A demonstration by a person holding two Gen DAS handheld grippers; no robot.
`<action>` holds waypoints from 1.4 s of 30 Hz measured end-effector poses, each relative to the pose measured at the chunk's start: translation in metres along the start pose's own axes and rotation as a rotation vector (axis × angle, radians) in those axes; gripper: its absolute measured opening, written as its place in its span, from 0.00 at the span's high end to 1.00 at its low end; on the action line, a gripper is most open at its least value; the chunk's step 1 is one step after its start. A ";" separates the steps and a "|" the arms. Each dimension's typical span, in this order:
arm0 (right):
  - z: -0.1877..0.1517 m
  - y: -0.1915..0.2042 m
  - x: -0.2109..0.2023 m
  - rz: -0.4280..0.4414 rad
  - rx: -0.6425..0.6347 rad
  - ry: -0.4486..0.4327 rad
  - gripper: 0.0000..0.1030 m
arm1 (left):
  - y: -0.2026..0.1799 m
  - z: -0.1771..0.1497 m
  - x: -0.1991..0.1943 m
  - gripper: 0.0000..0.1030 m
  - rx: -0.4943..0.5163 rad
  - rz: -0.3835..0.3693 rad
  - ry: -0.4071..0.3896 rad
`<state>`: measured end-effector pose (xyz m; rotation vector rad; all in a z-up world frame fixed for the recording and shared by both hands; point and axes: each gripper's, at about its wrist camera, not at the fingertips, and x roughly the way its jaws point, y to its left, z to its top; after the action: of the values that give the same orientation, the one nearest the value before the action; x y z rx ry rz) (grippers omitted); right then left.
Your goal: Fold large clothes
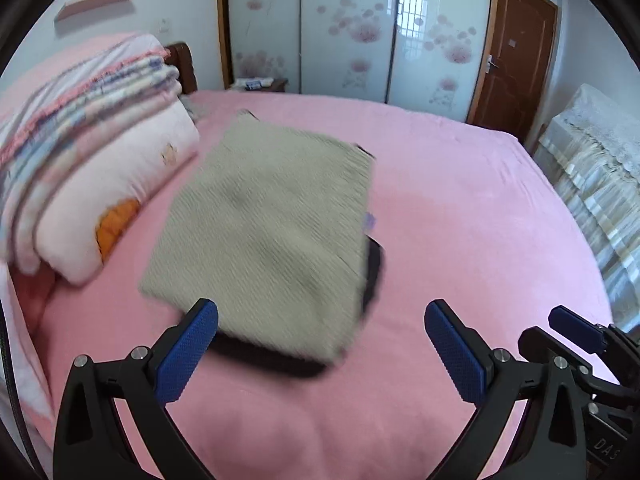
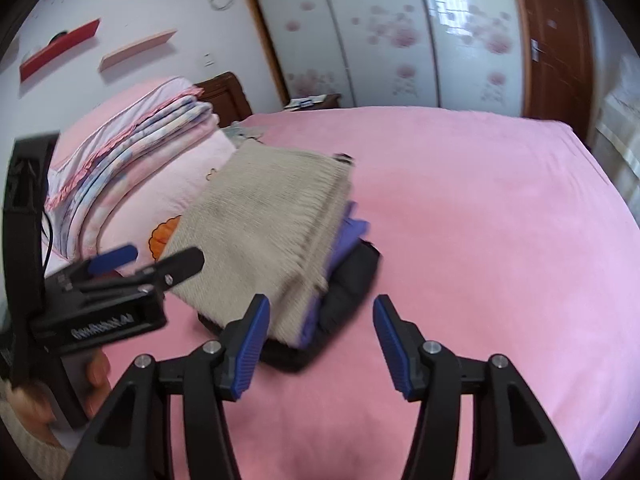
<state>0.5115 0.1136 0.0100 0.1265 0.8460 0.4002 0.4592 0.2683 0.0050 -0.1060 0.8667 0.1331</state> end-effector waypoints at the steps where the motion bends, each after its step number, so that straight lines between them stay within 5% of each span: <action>1: -0.007 -0.007 -0.009 -0.010 0.007 0.003 0.44 | -0.008 -0.008 -0.004 0.01 -0.010 -0.021 0.012; 6: -0.044 -0.045 -0.049 -0.047 0.036 0.018 0.42 | -0.048 -0.049 -0.020 0.01 -0.022 -0.029 0.045; 12: -0.078 -0.073 -0.082 -0.070 0.059 -0.023 0.25 | -0.079 -0.085 -0.045 0.01 0.013 0.050 -0.020; 22: -0.129 -0.099 -0.101 -0.079 0.055 -0.088 0.20 | -0.122 -0.131 -0.064 0.01 0.061 0.046 -0.086; 42: -0.191 -0.086 -0.219 -0.240 0.064 -0.128 0.18 | -0.128 -0.191 -0.180 0.01 0.072 0.003 -0.101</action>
<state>0.2635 -0.0611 0.0151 0.1073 0.7381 0.1385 0.2209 0.1005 0.0247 -0.0307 0.7705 0.1092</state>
